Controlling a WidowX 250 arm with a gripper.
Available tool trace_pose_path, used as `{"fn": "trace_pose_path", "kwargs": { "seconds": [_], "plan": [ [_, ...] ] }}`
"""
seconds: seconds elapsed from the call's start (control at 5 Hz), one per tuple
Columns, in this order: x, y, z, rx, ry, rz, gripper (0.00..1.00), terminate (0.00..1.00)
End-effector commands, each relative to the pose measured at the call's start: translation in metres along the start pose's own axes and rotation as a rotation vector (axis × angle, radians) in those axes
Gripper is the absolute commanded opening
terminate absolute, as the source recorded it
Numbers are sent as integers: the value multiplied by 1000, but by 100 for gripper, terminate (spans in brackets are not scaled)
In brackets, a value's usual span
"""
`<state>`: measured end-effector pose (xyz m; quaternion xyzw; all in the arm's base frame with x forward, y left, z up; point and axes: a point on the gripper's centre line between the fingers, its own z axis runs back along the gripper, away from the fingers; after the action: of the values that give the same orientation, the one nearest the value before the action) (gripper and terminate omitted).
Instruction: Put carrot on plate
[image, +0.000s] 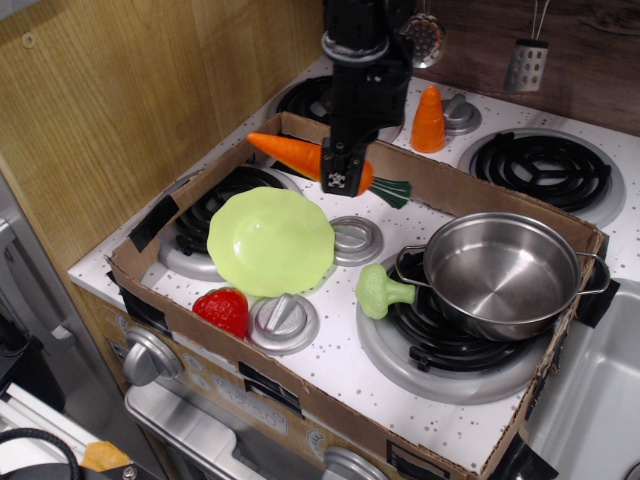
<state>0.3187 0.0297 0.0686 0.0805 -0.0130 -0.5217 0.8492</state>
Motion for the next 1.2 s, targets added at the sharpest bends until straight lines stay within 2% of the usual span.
{"fn": "trace_pose_path", "kwargs": {
  "seconds": [0.0, 0.2, 0.4, 0.6, 0.8, 1.0],
  "plan": [
    [-16, 19, 10, -16, -7, 477, 0, 0],
    [-27, 16, 4, 23, -1, 653, 0, 0],
    [-37, 6, -3, 113, -40, 749, 0, 0],
    [-29, -8, -11, 179, -52, 817, 0, 0],
    [-27, -14, -19, 209, -83, 810, 0, 0],
    [-27, -11, -19, 213, -99, 795, 100, 0]
  ]
}}
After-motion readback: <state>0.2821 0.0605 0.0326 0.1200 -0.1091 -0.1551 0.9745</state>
